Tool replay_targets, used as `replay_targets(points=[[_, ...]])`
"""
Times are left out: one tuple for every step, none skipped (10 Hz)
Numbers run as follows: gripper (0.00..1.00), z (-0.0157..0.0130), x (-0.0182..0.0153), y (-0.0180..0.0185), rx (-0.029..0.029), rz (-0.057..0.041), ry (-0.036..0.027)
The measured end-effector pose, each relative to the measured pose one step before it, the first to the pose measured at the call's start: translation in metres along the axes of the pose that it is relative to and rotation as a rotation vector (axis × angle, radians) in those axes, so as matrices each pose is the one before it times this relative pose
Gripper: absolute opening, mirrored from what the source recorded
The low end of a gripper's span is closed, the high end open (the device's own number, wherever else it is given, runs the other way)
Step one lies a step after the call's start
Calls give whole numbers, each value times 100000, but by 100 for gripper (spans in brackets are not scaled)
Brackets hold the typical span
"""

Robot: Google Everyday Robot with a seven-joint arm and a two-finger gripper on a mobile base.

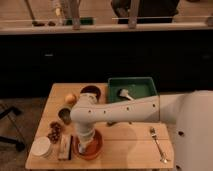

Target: Wipe red bowl with towel

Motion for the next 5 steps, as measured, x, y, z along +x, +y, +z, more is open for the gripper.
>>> replay_targets(points=[[4, -118, 838, 738, -441, 1863, 560], [4, -355, 1576, 1151, 17, 3804, 1103], [4, -212, 783, 433, 196, 2026, 530], [4, -252, 1140, 570, 346, 2925, 649], [4, -168, 922, 171, 342, 2777, 628]])
